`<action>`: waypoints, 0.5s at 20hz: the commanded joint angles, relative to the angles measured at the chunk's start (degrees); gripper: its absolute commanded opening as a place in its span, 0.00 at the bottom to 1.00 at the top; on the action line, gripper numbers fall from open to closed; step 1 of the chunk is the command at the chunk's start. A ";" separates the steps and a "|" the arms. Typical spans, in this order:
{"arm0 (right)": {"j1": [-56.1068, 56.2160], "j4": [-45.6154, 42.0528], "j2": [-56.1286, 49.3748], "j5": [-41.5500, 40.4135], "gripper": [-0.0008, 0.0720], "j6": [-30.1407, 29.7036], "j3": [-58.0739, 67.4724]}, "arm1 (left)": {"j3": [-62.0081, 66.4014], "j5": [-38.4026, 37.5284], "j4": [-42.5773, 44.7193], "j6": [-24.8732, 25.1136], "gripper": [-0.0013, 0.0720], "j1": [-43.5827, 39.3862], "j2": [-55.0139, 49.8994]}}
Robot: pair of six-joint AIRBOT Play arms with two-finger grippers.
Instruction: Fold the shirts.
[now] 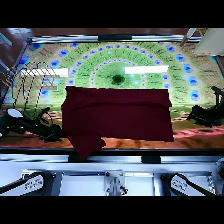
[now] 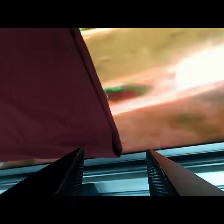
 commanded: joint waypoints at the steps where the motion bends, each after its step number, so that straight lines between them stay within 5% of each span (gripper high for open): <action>1: -0.11 1.42 0.22 0.55 0.71 0.00 -0.24 | -5.33 5.66 -4.33 1.81 0.74 -1.70 0.46; 8: -0.11 1.42 0.22 0.44 0.71 0.00 -0.24 | -8.52 12.59 -7.15 1.86 0.70 -6.62 0.33; 10: -0.11 1.44 0.22 0.68 0.71 0.00 -0.24 | -8.52 13.29 -8.02 1.81 0.57 -6.64 0.33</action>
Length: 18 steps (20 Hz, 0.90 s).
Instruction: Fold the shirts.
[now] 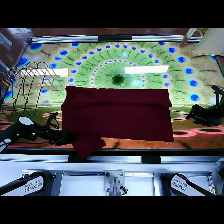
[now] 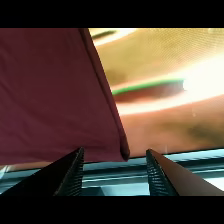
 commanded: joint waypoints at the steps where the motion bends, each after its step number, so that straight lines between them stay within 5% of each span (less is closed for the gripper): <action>1: -0.02 0.09 0.04 0.33 0.71 0.00 -0.02 | -0.48 3.17 -2.25 0.11 0.53 -0.63 0.00; 2: -0.02 0.09 0.04 0.46 0.71 0.00 -0.02 | -0.48 3.48 -2.95 0.04 0.49 -0.63 0.00; 4: 0.00 0.11 0.04 0.46 0.71 0.52 -0.04 | -0.46 3.23 -3.37 0.17 0.06 -0.63 0.02; 7: 0.00 3.34 0.04 -1.53 0.72 -1.22 -5.51 | -0.13 1.18 -3.30 1.81 0.06 -0.61 0.07; 8: -0.04 3.76 0.02 -1.53 0.92 -2.10 -9.01 | 0.37 0.42 -3.30 1.81 0.06 -0.61 0.07; 9: -0.04 4.50 -0.13 -1.46 0.93 -2.91 -12.02 | 1.25 -0.70 -3.30 1.84 0.06 -0.61 0.07; 18: 0.00 4.74 -0.96 8.52 0.92 -3.45 -20.61 | 5.99 -5.14 -3.32 2.64 0.06 -0.61 0.07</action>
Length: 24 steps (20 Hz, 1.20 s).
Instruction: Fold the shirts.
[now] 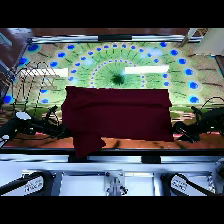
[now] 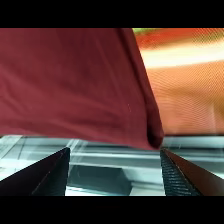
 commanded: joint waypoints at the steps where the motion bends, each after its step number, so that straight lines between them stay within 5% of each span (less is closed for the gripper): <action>1: 0.02 -1.64 -0.09 3.76 0.90 -0.20 -1.29 | 0.66 -1.09 -0.02 0.09 0.06 0.00 0.04; 8: 0.02 1.33 -5.81 4.09 0.89 -0.72 -1.29 | 0.66 -2.01 -0.02 0.33 0.06 0.00 0.04; 10: 0.02 1.29 -6.01 4.76 0.63 -0.81 -1.29 | 0.68 -1.99 -0.02 0.33 0.06 0.00 0.04; 14: 0.02 3.30 -6.01 3.43 0.56 -4.70 -1.29 | 2.32 -1.99 -0.02 0.37 0.06 0.00 0.04; 17: 0.00 4.04 -6.01 3.58 0.12 -6.21 -1.20 | 4.72 -1.99 0.00 0.76 0.06 0.00 0.04; 20: 0.02 6.54 -5.99 3.61 0.12 -11.91 1.22 | 8.87 -3.06 0.00 4.20 0.06 0.02 0.04; 24: 4.02 8.31 -6.01 11.52 0.12 -12.28 6.29 | 17.33 -0.33 0.22 4.81 0.05 1.40 -0.17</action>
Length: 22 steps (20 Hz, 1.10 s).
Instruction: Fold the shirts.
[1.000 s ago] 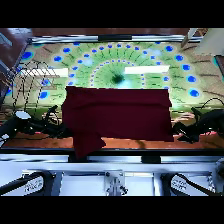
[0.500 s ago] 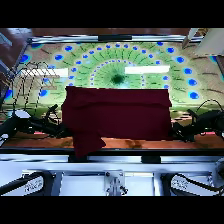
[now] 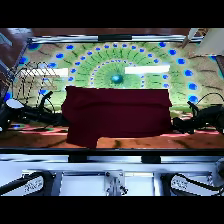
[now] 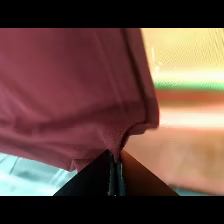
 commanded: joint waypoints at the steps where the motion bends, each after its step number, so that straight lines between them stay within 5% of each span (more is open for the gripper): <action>1: 4.17 1.31 0.00 8.04 0.12 -1.57 4.55 | 7.41 3.30 0.13 0.35 0.05 1.86 -0.44; 6: 11.17 -2.67 -2.27 22.05 0.12 2.34 11.74 | 16.31 6.40 -1.38 -2.34 0.06 3.82 -8.94; 14: 12.48 -2.05 -14.16 23.85 0.12 4.57 25.70 | 27.58 9.99 -3.93 -2.93 0.06 1.51 -23.15; 22: 14.23 -4.31 -19.12 26.73 0.12 7.13 26.60 | 29.33 16.48 -5.51 -2.89 0.06 0.26 -27.08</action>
